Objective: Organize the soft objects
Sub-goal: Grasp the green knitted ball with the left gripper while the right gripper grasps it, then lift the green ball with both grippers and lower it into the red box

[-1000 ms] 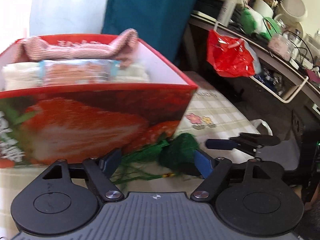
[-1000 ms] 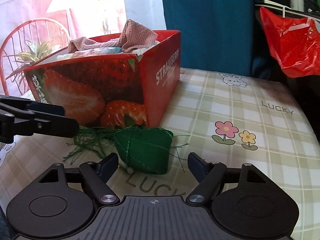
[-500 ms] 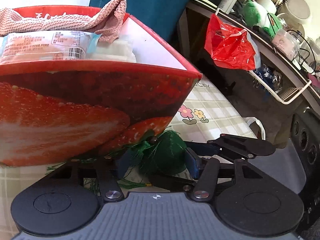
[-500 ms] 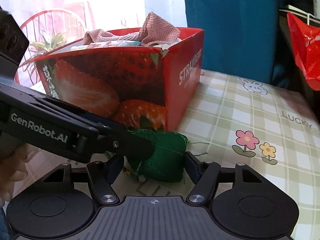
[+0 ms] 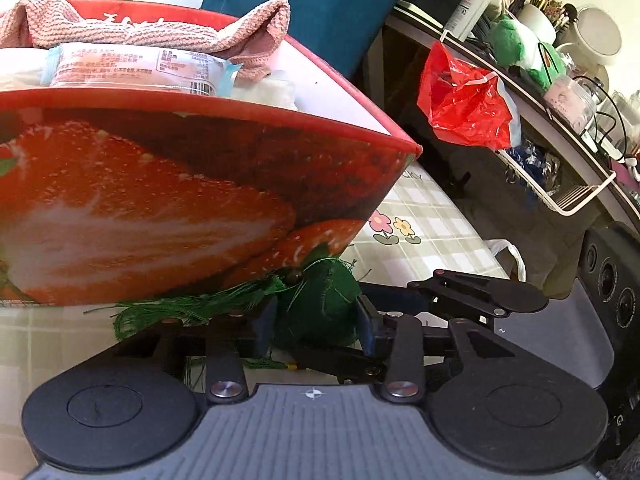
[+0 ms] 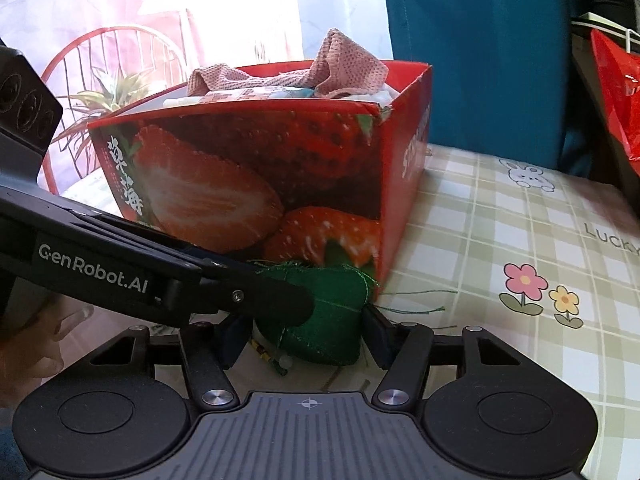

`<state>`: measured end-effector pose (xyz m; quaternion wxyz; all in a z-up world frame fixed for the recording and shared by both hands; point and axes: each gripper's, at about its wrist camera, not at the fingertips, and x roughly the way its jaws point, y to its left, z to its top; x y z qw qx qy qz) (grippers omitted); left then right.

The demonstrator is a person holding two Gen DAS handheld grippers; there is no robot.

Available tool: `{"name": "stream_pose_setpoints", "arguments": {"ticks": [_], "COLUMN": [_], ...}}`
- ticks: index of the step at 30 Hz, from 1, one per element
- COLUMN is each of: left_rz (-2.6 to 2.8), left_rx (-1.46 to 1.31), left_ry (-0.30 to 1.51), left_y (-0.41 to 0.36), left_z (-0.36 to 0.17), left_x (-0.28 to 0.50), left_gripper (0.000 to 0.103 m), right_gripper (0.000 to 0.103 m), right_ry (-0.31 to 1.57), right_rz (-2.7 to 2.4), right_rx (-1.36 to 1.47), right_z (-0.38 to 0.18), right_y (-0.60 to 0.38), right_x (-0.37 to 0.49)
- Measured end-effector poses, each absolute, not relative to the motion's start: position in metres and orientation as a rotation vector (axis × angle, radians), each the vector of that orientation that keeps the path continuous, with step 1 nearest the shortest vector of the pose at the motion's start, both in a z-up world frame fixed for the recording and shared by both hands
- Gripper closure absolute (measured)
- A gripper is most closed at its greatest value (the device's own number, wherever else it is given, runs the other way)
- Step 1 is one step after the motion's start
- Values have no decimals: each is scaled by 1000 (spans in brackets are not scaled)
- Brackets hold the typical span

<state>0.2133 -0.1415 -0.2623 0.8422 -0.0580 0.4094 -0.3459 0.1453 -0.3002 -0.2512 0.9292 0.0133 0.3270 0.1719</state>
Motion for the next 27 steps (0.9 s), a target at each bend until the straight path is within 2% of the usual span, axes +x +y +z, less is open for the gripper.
{"name": "stream_pose_setpoints", "arguments": {"ticks": [6, 27], "left_rz": [-736, -695], "left_rx": [-165, -224], "left_ry": [857, 713], "left_y": [-129, -63], "left_z": [-257, -181], "left_x": [203, 151], "left_gripper": [61, 60], "right_gripper": [49, 49], "right_ry": [662, 502], "right_rz": [330, 410], "right_rx": [25, -56], "right_z": [-248, -185], "right_y": [-293, -249], "right_x": [141, 106]}}
